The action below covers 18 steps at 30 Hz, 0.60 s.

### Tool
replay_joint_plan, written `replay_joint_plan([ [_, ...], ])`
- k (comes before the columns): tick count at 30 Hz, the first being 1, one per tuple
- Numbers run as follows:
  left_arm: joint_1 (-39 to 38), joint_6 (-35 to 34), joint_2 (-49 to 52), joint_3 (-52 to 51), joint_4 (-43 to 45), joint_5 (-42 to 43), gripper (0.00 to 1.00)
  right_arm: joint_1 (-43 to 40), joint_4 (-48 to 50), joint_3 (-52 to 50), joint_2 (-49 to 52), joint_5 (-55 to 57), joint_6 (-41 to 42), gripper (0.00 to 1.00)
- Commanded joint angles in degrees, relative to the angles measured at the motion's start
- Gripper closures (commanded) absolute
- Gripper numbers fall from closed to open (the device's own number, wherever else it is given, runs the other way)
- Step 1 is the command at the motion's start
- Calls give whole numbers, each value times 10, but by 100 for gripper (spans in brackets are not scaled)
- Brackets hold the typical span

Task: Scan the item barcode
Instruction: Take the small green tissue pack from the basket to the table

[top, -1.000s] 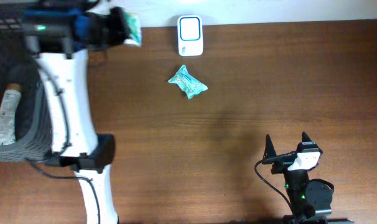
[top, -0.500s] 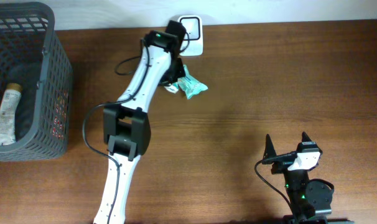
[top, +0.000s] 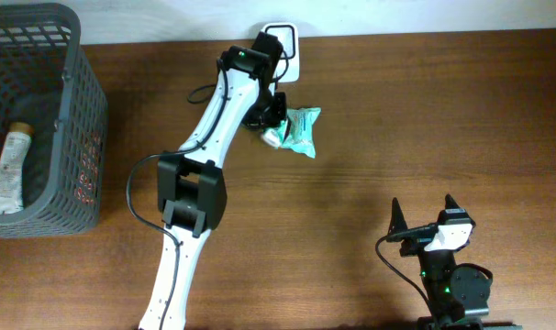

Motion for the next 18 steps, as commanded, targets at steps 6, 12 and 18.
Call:
replay_joint_plan([
  [6, 64, 21, -2, 134, -94, 8, 21, -4, -3, -3, -4, 5, 7, 1],
  [12, 130, 44, -70, 365, -138, 11, 21, -4, -3, -3, -4, 4, 7, 1],
  [18, 293, 44, -209, 365, -103, -28, 1, -4, -3, -3, -4, 4, 7, 1],
])
